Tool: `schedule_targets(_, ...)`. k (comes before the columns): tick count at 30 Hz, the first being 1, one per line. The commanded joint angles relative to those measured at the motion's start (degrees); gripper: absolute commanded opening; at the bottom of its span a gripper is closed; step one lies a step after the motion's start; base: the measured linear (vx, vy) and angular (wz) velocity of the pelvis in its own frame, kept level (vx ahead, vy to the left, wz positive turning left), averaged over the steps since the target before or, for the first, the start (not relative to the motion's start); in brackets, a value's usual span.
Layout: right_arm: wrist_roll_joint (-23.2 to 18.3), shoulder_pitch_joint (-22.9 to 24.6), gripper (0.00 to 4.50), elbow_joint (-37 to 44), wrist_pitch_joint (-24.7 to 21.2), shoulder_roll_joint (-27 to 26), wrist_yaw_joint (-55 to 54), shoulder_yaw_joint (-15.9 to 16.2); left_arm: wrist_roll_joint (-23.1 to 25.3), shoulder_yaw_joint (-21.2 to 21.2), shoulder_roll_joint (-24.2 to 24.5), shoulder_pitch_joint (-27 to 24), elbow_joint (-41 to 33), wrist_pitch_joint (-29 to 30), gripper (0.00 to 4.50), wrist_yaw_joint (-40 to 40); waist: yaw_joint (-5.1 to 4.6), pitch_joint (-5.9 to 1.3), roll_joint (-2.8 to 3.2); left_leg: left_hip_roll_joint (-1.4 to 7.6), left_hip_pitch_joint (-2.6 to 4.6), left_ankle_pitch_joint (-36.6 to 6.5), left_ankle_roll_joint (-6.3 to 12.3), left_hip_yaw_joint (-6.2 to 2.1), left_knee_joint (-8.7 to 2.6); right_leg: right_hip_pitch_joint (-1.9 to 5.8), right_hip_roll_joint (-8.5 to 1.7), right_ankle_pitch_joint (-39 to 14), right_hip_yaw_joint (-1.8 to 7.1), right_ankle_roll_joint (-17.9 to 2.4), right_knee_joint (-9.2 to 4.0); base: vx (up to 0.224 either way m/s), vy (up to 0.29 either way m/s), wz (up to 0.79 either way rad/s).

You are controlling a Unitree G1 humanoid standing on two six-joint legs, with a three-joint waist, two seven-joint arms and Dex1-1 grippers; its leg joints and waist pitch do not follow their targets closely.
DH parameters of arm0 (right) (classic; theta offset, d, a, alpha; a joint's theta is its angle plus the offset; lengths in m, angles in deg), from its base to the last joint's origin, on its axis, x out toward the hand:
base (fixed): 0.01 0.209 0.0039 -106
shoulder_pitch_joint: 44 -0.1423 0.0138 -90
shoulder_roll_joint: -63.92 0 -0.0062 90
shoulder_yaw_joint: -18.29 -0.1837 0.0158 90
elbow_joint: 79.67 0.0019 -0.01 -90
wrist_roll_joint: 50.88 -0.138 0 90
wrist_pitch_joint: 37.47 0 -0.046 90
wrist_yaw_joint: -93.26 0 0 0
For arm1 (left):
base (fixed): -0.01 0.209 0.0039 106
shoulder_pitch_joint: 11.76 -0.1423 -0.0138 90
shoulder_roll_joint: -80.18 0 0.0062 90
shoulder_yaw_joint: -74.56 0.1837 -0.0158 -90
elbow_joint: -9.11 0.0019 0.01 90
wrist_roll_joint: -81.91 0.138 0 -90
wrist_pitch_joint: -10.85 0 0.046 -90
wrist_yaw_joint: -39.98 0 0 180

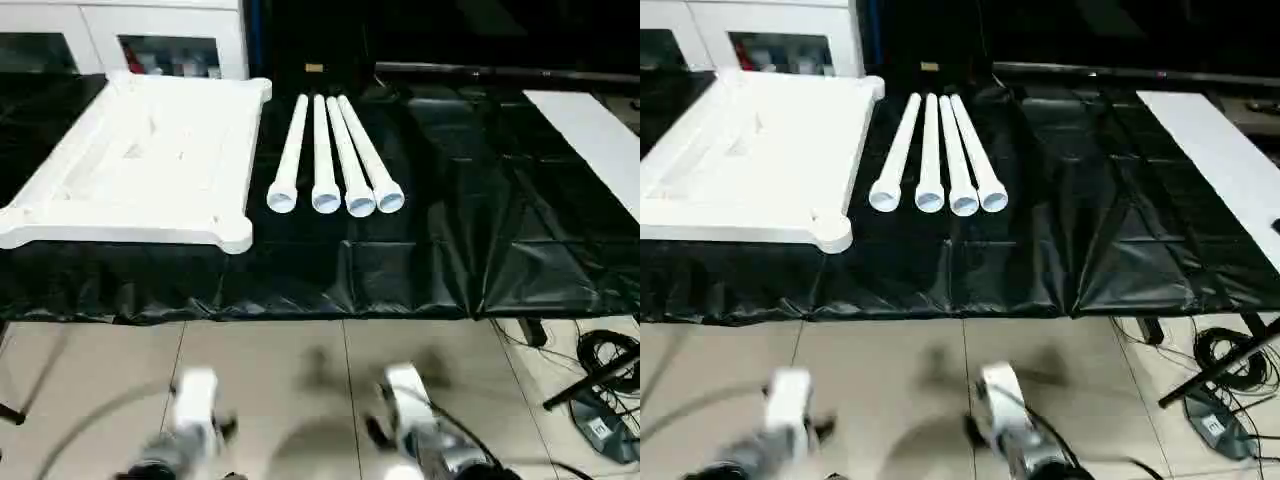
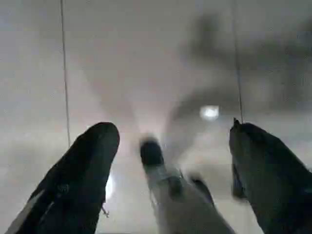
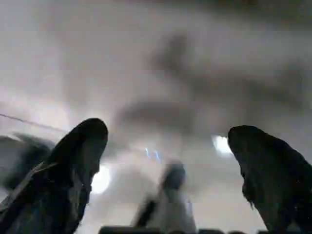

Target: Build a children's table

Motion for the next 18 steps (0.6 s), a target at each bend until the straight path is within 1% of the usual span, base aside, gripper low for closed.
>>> schedule_targets(1, 0.9, 0.2, 4.50, 1.8, 1.2, 1.0, 2.3, 0.8, 0.0, 0.5, 0.5, -0.8, -2.1, -1.2, 4.27, 1.8, 0.17, -2.45, 1.08, 4.74, 0.87, -11.6, 3.16, -2.00, -4.66, 1.51, -5.63, 3.1, 2.82, -15.8, -3.73, 0.000, 0.000, 0.00)
schedule_targets(2, 1.0, 0.4, 4.50, 2.2, 1.3, 1.2, 2.7, 1.0, -0.1, 0.5, 0.6, -1.3, -2.9, -1.4, 4.36, 2.2, 0.09, -2.52, 1.00, 4.46, 1.01, -10.6, 3.31, -1.88, -4.48, 1.52, -5.46, 4.6, 2.83, -16.3, -3.53, 0.000, 0.000, 0.00)
schedule_targets(3, 0.6, 2.7, 4.50, 6.9, 1.8, 2.7, 5.9, 1.7, -1.1, 0.2, 1.3, -4.7, -8.8, -3.3, 4.45, 3.8, 0.43, -2.57, 1.33, 4.57, 1.04, -9.9, 3.50, -1.83, -4.28, 1.60, -5.73, 5.7, 2.89, -16.6, -3.49, 0.000, 0.000, 0.00)
schedule_targets(4, -0.4, 4.8, 4.50, 11.4, 1.5, 3.8, 8.0, 1.9, -1.3, 0.0, 1.7, -6.7, -12.2, -4.4, 4.45, 4.2, 0.54, -2.62, 1.07, 4.63, 0.67, -8.2, 4.59, -1.77, -4.12, 1.96, -5.64, 8.9, 2.88, -16.2, -3.24, 0.000, 0.000, 0.00)
schedule_targets(5, -0.5, 5.1, 4.50, 11.9, 1.6, 4.0, 8.2, 1.9, -1.4, 0.0, 1.7, -7.0, -12.7, -4.6, 4.45, 4.3, 0.60, -2.64, 1.02, 4.61, 0.67, -7.7, 5.09, -1.73, -3.98, 1.88, -5.61, 10.1, 2.88, -16.0, -3.15, 0.000, 0.000, 0.00)
schedule_targets(6, -1.9, 7.8, 4.50, 17.8, 1.2, 5.2, 11.1, 2.2, -2.0, -0.5, 2.2, -10.3, -18.1, -6.1, 4.45, 5.2, 0.78, -2.79, 1.41, 4.52, 0.87, -7.4, 5.55, -1.73, -3.92, 1.81, -5.56, 10.6, 2.78, -16.0, -3.14, 0.000, 0.000, 0.00)
schedule_targets(7, -2.2, 8.7, 4.50, 19.8, 0.9, 5.6, 11.8, 2.4, -1.8, -0.5, 2.4, -11.2, -19.6, -6.7, 4.45, 5.0, 0.78, -2.80, 1.20, 4.57, 0.77, -7.3, 5.81, -1.69, -3.88, 1.91, -5.45, 11.3, 2.82, -15.8, -3.16, 0.000, 0.000, 0.00)
schedule_targets(8, -3.9, 12.2, 4.50, 27.7, -0.8, 7.0, 14.3, 3.1, -1.6, -0.4, 3.1, -14.7, -25.3, -8.3, 4.45, 5.4, 0.93, -2.57, 1.15, 4.63, 0.65, -7.9, 6.05, -1.76, -4.07, 1.90, -5.31, 11.1, 2.76, -15.4, -3.27, 0.000, 0.000, 0.00)
schedule_targets(9, -5.9, 16.2, 4.50, 36.8, -3.3, 8.8, 16.4, 3.7, -2.1, -0.3, 4.0, -19.0, -32.5, -9.6, 4.45, 6.8, 1.17, -2.31, 0.96, 4.87, 0.50, -9.8, 6.41, -1.90, -4.25, 1.97, -5.38, 10.0, 2.84, -13.9, -3.57, 0.000, 0.000, 0.00)
schedule_targets(10, -6.5, 18.0, 4.50, 40.9, -4.3, 9.5, 17.4, 3.7, -2.8, -0.4, 4.4, -21.4, -36.6, -9.8, 4.45, 7.8, 1.08, -2.06, 1.10, 4.78, 0.63, -12.6, 5.80, -1.95, -4.68, 1.77, -5.10, 5.6, 2.78, -13.2, -4.02, 0.000, 0.000, 0.00)
schedule_targets(11, -6.5, 18.0, 4.50, 40.9, -4.3, 9.5, 17.4, 3.7, -2.8, -0.4, 4.4, -21.4, -36.6, -9.8, 4.45, 7.8, 1.05, -1.95, 1.01, 4.90, 0.59, -13.9, 5.31, -1.96, -4.82, 1.71, -5.18, 3.1, 2.86, -12.9, -4.17, 0.000, 0.000, 0.00)
schedule_targets(12, -8.2, 20.7, 4.50, 47.5, -6.0, 10.9, 19.2, 3.2, -4.7, -1.9, 4.3, -25.7, -43.8, -10.6, 4.45, 8.0, 0.85, -1.55, 1.23, 4.73, 0.79, -17.3, 3.65, -1.87, -5.18, 1.25, -4.85, -3.6, 2.97, -12.8, -4.79, 0.000, 0.000, 0.00)
schedule_targets(13, -9.1, 22.1, 4.50, 51.2, -6.0, 12.1, 20.5, 3.4, -6.3, -3.3, 3.8, -28.0, -47.9, -11.4, 4.45, 7.9, 0.85, -1.15, 1.07, 4.89, 0.77, -20.7, 1.98, -1.86, -5.42, 1.06, -4.89, -9.5, 3.16, -11.8, -5.37, 0.000, 0.000, 0.00)
schedule_targets(14, -9.1, 22.1, 4.50, 51.2, -6.0, 12.1, 20.5, 3.4, -6.3, -3.3, 3.8, -28.0, -47.9, -11.4, 4.45, 7.9, 0.98, -1.02, 1.07, 4.90, 0.91, -22.2, 1.39, -2.01, -5.58, 0.89, -4.99, -12.7, 3.22, -11.1, -5.69, 0.000, 0.000, 0.00)
schedule_targets(15, -11.0, 24.4, 4.50, 57.3, -6.7, 14.0, 22.1, 3.3, -7.7, -4.8, 3.7, -31.2, -53.8, -11.3, 4.45, 7.5, 0.96, -0.90, 1.05, 4.63, 1.20, -24.0, 0.32, -2.00, -5.50, 0.45, -4.88, -17.7, 3.41, -9.7, -6.21, 0.000, 0.000, 0.00)
schedule_targets(16, -12.6, 25.6, 4.50, 61.2, -8.0, 15.1, 22.9, 2.9, -7.7, -5.0, 3.9, -32.2, -55.6, -10.9, 4.45, 7.3, 1.01, -0.98, 0.98, 4.63, 1.13, -23.8, 0.06, -2.10, -5.55, 0.63, -4.79, -18.2, 3.50, -9.0, -6.22, 0.000, 0.000, 0.00)
schedule_targets(17, -13.7, 26.2, 4.50, 63.3, -9.0, 15.7, 23.3, 2.5, -7.5, -5.2, 4.1, -33.4, -58.2, -10.7, 4.45, 6.9, 1.17, -1.00, 0.91, 4.72, 0.97, -22.6, 0.08, -2.17, -5.57, 0.64, -4.60, -17.2, 3.63, -7.9, -6.14, 0.000, 0.000, 0.00)
schedule_targets(18, -15.7, 27.7, 4.50, 67.4, -9.7, 17.1, 25.4, 2.0, -7.8, -6.3, 4.0, -36.3, -65.6, -9.1, 4.45, 5.9, 1.07, -0.94, 0.72, 4.43, 0.88, -22.3, 0.33, -2.04, -5.55, 0.38, -4.36, -17.1, 3.57, -7.3, -6.21, 0.000, 0.000, 0.00)
